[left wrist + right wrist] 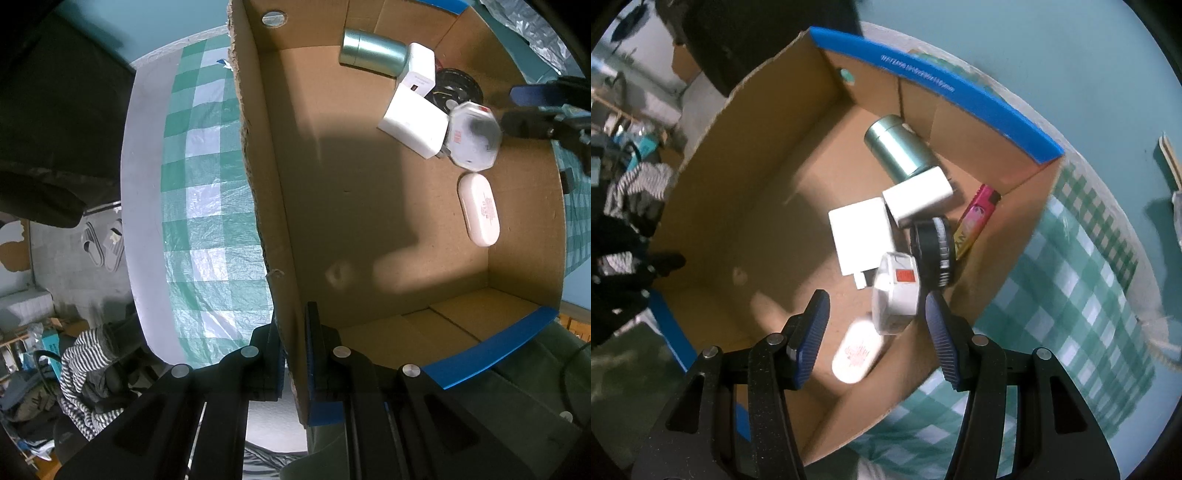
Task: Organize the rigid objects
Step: 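Release the octagonal device beside the disc and lift the right gripper, then move the right gripper to the black plug charger and grasp it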
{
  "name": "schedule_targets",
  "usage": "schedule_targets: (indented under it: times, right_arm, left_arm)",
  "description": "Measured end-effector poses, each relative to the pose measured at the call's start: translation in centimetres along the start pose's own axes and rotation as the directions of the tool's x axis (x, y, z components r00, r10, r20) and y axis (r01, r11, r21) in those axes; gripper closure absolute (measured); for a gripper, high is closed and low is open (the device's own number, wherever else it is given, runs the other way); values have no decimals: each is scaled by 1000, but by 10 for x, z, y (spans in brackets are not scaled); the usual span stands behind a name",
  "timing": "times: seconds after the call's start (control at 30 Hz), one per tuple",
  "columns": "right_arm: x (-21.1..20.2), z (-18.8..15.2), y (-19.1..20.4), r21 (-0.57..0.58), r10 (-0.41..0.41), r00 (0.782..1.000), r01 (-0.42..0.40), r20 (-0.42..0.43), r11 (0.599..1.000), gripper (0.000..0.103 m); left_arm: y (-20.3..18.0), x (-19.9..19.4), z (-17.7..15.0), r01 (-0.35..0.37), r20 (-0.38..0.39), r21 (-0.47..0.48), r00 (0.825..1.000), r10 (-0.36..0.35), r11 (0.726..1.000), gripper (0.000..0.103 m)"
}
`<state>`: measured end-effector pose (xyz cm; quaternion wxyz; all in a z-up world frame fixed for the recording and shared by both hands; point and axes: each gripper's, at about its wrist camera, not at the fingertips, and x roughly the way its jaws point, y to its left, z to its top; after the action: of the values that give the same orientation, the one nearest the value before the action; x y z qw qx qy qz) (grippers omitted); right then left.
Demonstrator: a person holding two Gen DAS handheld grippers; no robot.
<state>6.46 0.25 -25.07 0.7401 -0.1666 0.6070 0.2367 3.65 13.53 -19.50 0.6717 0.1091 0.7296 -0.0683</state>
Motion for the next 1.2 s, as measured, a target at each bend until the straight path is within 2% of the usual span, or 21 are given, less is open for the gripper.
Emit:
schedule_targets:
  times: [0.07, 0.13, 0.4, 0.8, 1.03, 1.13, 1.2]
  right_arm:
    - [-9, 0, -3, 20, 1, 1000, -1, 21, 1000, 42]
    - [-18, 0, -7, 46, -1, 999, -1, 44, 999, 39]
    - [-43, -10, -25, 157, -3, 996, -10, 84, 987, 39]
    - [-59, -48, -71, 355, -62, 997, 39, 52, 934, 38]
    - [-52, -83, -104, 493, -66, 998, 52, 11, 869, 38]
    - [-48, -101, -123, 568, -69, 998, 63, -10, 820, 38]
    - [-45, -116, -140, 632, -70, 997, 69, -23, 772, 38]
  left_arm:
    - [0, 0, 0, 2, 0, 0, 1000, -2, 1000, 95]
    - [0, 0, 0, 0, -2, 1, 1000, 0, 1000, 95]
    - [1, 1, 0, 0, -3, 5, 1000, 0, 1000, 95]
    - [0, 1, 0, -4, -4, 17, 1000, 4, 1000, 95]
    - [0, 1, 0, -4, -5, 17, 1000, 4, 1000, 95]
    - [0, 1, 0, -5, -5, 17, 1000, 5, 1000, 95]
    - [0, 1, 0, -3, -5, 16, 1000, 4, 1000, 95]
